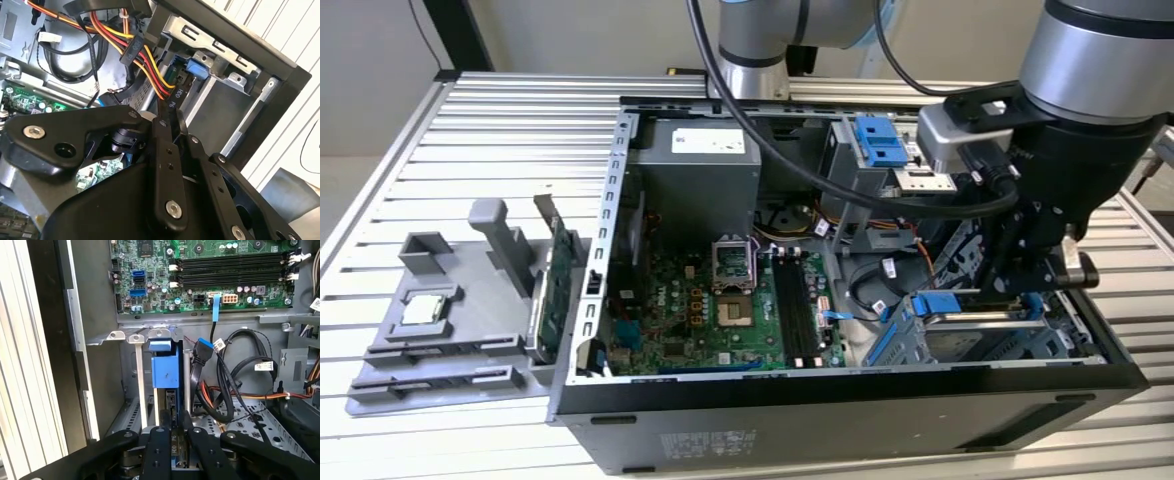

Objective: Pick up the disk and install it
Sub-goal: 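Insert the first disk wire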

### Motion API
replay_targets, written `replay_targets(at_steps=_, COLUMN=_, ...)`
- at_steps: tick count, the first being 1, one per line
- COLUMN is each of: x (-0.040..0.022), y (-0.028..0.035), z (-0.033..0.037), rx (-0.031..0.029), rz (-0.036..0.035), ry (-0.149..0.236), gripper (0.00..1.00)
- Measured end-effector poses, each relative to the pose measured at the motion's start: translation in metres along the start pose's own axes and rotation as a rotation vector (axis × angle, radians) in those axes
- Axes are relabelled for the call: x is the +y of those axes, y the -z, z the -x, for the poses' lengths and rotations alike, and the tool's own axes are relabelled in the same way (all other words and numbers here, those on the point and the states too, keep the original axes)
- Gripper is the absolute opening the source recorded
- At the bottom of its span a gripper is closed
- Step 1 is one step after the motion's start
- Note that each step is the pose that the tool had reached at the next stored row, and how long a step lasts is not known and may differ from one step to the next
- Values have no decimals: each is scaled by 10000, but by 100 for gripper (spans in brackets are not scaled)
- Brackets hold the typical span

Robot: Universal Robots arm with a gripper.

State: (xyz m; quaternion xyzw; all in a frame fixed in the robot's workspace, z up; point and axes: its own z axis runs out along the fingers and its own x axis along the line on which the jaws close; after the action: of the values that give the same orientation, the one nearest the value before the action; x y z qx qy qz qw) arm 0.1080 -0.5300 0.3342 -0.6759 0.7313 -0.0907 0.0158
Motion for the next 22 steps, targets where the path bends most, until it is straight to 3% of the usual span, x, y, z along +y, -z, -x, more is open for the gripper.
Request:
replay_targets(at_steps=9, x=-22, y=-19, z=45, rx=145, rz=-6, ry=14, gripper=0)
replay_targets(at_steps=15, x=-17, y=-74, z=65, rx=371, rz=-23, ry=26, gripper=0)
replay_targets(at_steps=22, x=-16, y=-83, z=67, rx=369, rz=-23, ry=24, gripper=0)
